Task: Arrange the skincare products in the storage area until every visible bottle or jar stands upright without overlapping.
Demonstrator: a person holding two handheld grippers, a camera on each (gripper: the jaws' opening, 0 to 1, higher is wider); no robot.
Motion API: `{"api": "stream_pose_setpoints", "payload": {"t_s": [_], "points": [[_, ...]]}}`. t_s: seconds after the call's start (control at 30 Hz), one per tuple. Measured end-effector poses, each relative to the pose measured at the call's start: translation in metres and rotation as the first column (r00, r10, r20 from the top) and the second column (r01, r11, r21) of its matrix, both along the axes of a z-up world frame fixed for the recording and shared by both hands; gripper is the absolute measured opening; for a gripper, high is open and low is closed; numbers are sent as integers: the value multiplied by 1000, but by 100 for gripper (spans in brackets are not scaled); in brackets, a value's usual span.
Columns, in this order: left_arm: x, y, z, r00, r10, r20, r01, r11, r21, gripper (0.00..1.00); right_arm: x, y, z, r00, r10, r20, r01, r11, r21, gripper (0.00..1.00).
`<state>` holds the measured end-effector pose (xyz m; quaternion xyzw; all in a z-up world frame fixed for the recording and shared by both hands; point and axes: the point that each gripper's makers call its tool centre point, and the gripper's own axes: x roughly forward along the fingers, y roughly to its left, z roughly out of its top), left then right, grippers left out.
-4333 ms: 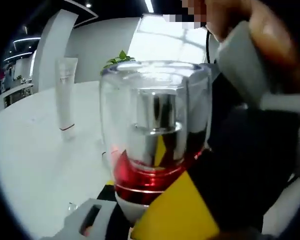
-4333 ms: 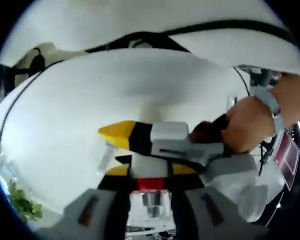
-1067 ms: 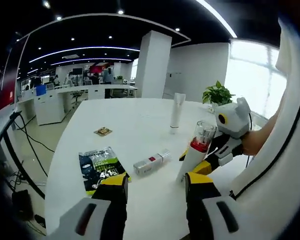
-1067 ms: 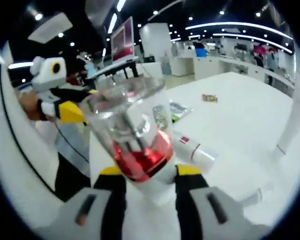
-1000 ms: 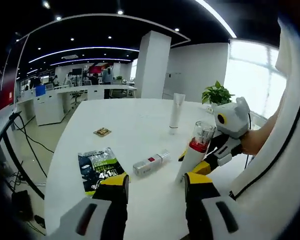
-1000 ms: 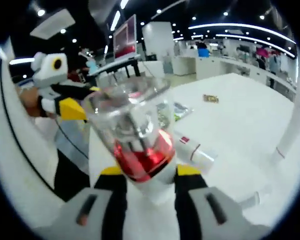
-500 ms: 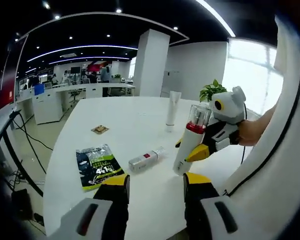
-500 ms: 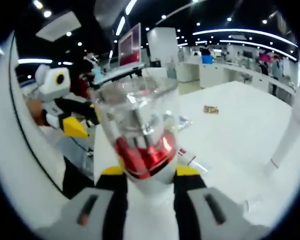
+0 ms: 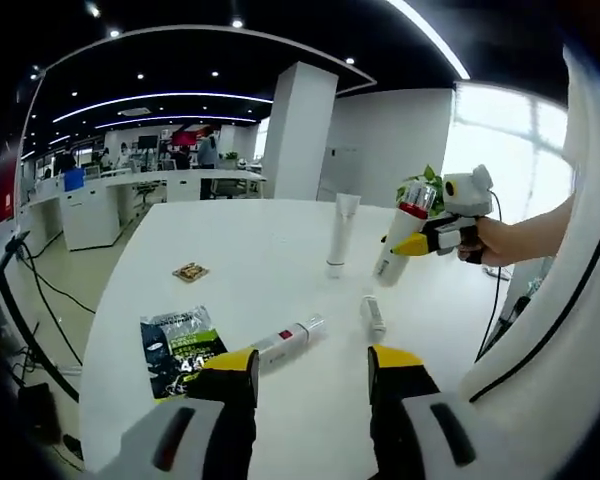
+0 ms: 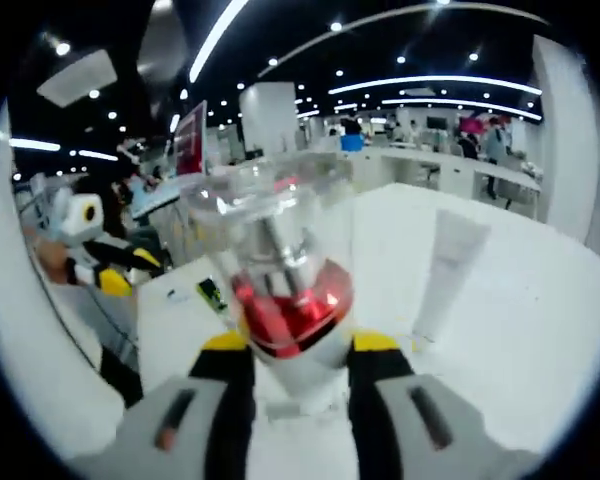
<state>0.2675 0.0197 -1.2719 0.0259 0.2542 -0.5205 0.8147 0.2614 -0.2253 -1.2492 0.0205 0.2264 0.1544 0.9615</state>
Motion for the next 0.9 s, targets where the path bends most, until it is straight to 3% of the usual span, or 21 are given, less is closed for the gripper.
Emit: {"api": "stream_pose_setpoints", "payload": {"t_s": [0.2, 0.43, 0.53, 0.67, 0.9], "points": [[0, 3, 4, 1000, 28, -3, -28, 1000, 3, 45, 3, -47, -9, 998, -64, -7, 64, 998, -19, 32], [-3, 8, 8, 998, 63, -2, -63, 998, 15, 45, 17, -95, -38, 992, -119, -49, 117, 992, -43, 32], [-3, 22, 6, 998, 56, 9, -56, 996, 65, 45, 28, -114, -52, 990, -124, -69, 119, 990, -73, 32], [2, 40, 7, 995, 104, -4, -103, 992, 73, 45, 44, -134, -67, 987, -142, -81, 134, 986, -97, 32], [-4, 38, 2, 993, 117, -17, -115, 989, 91, 45, 59, -132, -86, 991, -57, -119, 40, 989, -142, 32]]}}
